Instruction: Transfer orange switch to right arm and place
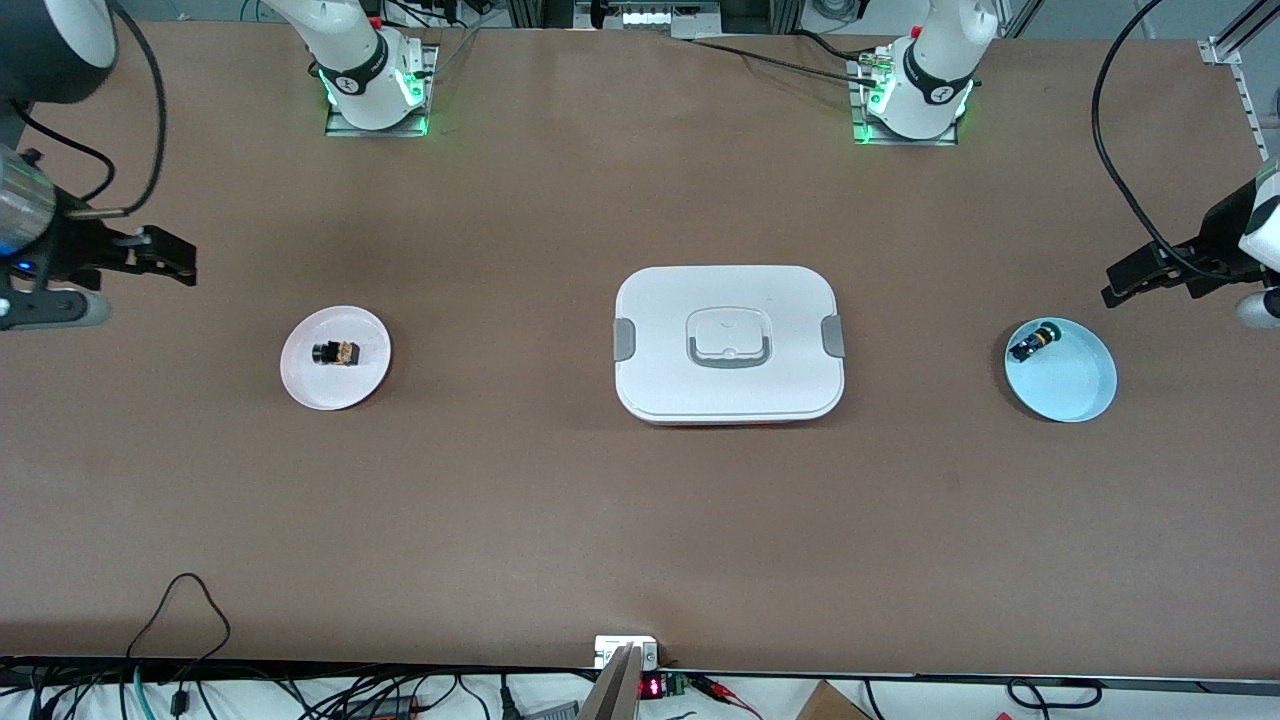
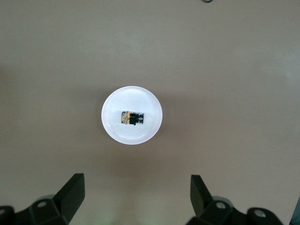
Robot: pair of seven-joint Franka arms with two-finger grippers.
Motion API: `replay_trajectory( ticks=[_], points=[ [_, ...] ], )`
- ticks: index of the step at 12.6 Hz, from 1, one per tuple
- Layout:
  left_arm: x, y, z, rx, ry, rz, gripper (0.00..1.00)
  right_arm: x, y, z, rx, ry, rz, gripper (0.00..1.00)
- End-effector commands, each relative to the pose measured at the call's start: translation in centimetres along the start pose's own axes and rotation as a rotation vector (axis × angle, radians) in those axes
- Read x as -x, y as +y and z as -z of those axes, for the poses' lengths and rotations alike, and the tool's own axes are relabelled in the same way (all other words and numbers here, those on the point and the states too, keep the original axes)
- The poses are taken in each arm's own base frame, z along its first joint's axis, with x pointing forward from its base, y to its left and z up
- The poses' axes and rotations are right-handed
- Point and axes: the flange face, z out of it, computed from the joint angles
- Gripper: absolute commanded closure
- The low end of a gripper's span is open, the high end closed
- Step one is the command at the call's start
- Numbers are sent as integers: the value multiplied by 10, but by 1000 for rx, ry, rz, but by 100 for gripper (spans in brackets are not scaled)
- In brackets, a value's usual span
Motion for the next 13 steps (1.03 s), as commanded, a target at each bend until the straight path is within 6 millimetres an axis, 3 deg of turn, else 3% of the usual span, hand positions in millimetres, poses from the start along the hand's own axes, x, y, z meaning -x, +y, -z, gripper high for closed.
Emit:
replay_trajectory(
  ticks=[1,3,6,13],
  points=[
    [-4,10,6,-30,13,-25,0,7,30,-5,-35,-12,-67,0],
    [-3,18,8,-81,22,-48,0,17,37,-18,-51,-9,-74,0],
    [-5,22,14,-87,37,-52,0,38,31,-34,-55,-5,-53,0],
    [-7,18,10,-78,30,-45,0,45,37,1,-85,56,-75,0]
  ],
)
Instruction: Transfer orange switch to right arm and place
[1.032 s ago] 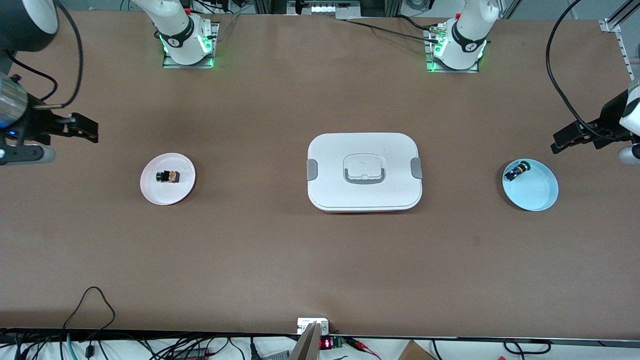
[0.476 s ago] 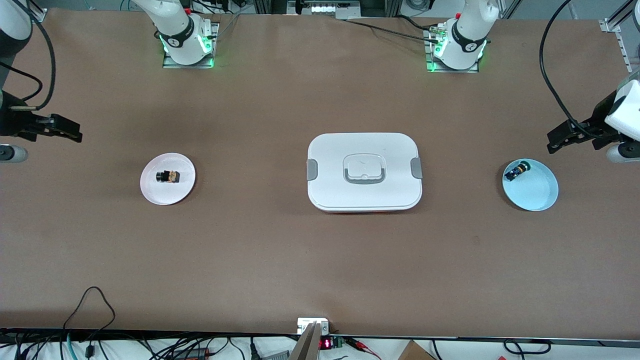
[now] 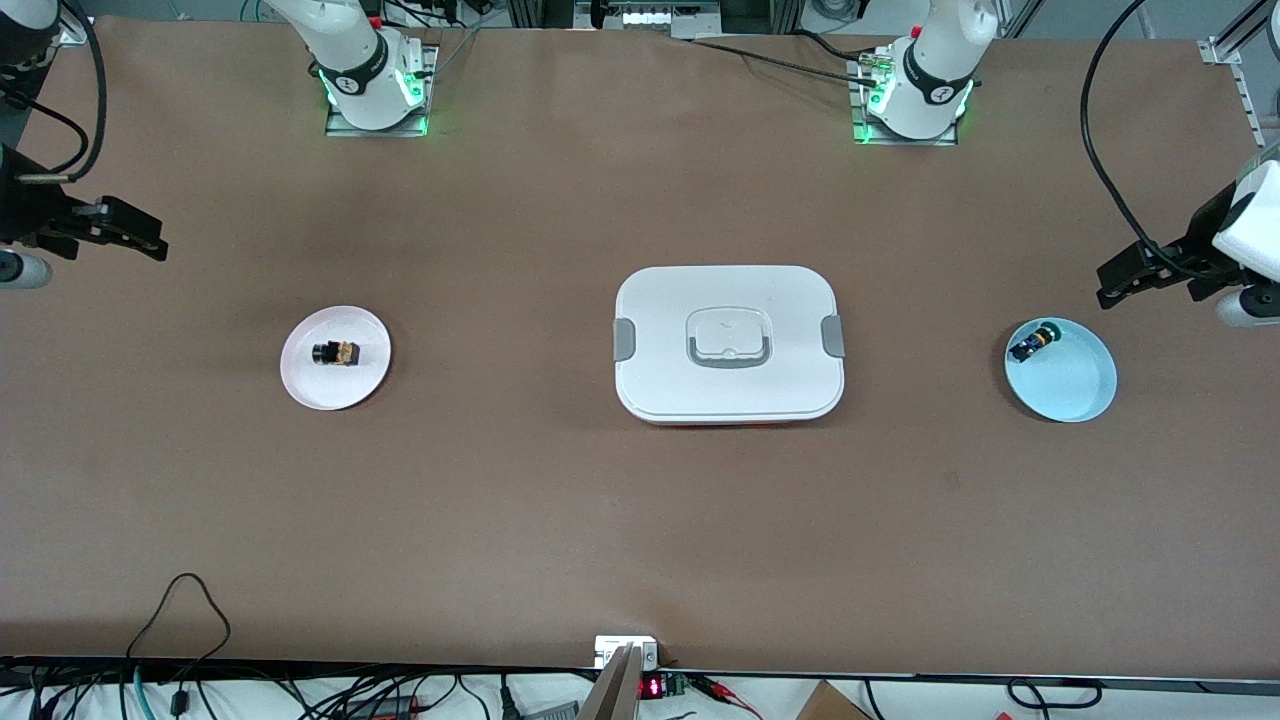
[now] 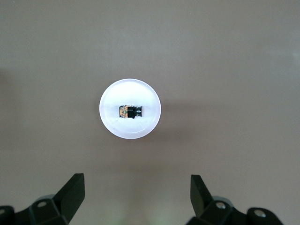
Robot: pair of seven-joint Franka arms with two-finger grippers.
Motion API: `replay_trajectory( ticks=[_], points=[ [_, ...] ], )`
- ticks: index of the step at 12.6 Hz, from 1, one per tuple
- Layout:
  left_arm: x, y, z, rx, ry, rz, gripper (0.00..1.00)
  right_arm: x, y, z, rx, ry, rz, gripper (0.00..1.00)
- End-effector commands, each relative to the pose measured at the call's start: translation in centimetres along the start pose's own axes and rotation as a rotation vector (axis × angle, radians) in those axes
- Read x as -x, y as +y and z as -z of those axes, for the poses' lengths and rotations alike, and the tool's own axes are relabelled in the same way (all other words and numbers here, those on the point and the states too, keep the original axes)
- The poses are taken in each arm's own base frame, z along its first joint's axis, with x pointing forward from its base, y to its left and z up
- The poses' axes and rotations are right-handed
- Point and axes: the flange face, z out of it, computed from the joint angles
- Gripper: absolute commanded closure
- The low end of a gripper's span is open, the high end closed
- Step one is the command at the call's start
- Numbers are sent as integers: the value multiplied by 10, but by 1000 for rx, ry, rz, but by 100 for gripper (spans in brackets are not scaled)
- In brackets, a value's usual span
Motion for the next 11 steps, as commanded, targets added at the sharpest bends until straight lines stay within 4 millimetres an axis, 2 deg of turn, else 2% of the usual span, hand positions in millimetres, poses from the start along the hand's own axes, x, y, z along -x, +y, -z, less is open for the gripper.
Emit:
replay_trajectory(
  ticks=[1,3,5,8,11],
  points=[
    [-7,-4,3,-18,7,8,0,4,1,10,-20,17,-7,0],
    [-8,-7,0,-18,2,8,0,4,1,10,-20,6,-7,0],
    [-11,-7,-6,-20,-6,6,0,2,-10,7,-17,-1,6,0],
    [-11,-17,-7,-18,-9,21,0,3,-2,9,-21,5,-12,0],
    [-13,-17,-10,-20,-13,22,0,3,-6,12,-27,11,-5,0]
  ],
)
